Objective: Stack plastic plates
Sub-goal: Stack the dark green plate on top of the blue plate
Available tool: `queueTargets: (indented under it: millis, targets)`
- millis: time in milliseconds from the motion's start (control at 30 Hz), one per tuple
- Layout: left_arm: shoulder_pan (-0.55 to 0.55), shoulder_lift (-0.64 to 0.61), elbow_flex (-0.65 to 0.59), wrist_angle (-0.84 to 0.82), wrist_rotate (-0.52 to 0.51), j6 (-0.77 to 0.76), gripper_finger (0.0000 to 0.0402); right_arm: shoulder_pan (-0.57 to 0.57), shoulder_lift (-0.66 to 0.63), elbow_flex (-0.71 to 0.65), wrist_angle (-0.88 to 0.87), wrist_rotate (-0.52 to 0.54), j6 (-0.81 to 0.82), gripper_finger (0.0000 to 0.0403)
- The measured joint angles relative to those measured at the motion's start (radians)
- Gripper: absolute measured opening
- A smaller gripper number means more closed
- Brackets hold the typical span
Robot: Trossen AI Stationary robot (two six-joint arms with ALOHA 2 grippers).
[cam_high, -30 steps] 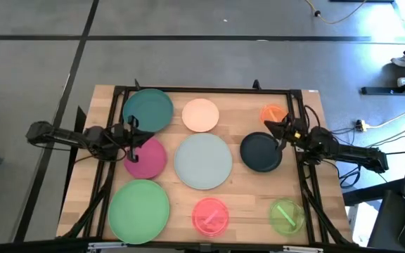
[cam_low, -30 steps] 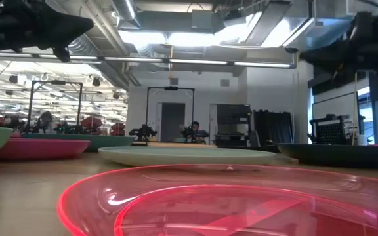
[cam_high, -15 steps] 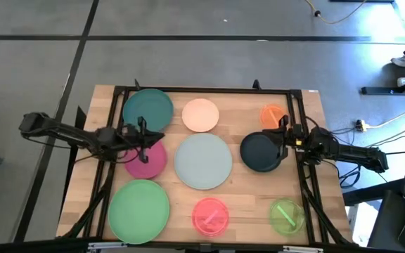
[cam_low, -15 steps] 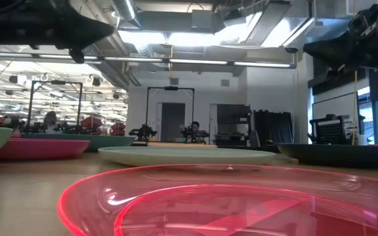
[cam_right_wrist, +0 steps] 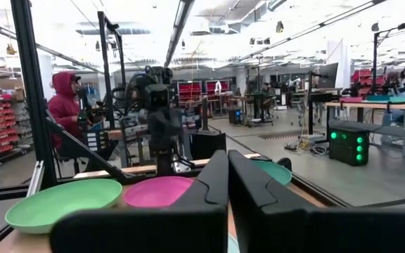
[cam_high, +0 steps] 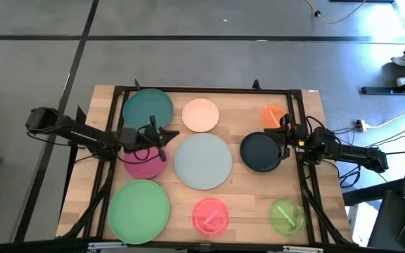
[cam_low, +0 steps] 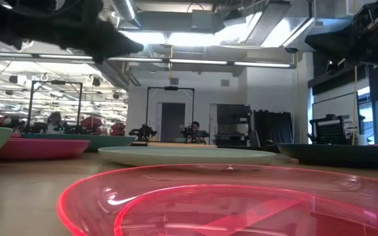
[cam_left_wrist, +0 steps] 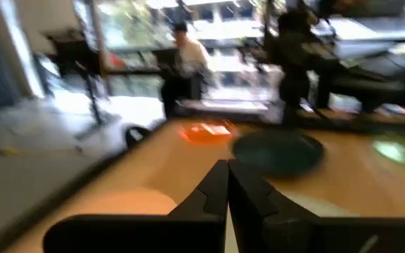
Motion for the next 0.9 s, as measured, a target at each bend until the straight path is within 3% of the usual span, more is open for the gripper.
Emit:
queueTargets:
  millis: [133,267,533,667,800,900]
  targets:
    - [0.041,0.015,0.048,-0.033,-0.070,-0.015,0.0010,0.000,0.001,0.000,0.027,0.000,-0.004,0.0001]
    - [0.085,0.016,0.124,-0.168,-0.076,-0.034,0.0051,0.000,0.001,0.000,0.079,0.002,-0.033,0.0001]
    - [0.232,0.027,0.362,-0.765,-0.075,-0.235,0.0183,0.000,0.035,0.053,0.100,0.122,-0.137,0.0001]
    - [0.309,0.064,0.426,-0.993,-0.026,-0.336,0.0228,0.000,0.072,0.120,0.124,0.137,-0.196,0.0001]
    - [0.359,0.106,0.435,-1.060,0.038,-0.387,0.0242,0.000,0.100,0.192,0.131,0.171,-0.256,0.0001]
    - [0.370,0.131,0.435,-1.045,0.010,-0.342,0.0240,0.000,0.111,0.217,0.129,0.174,-0.267,0.0001]
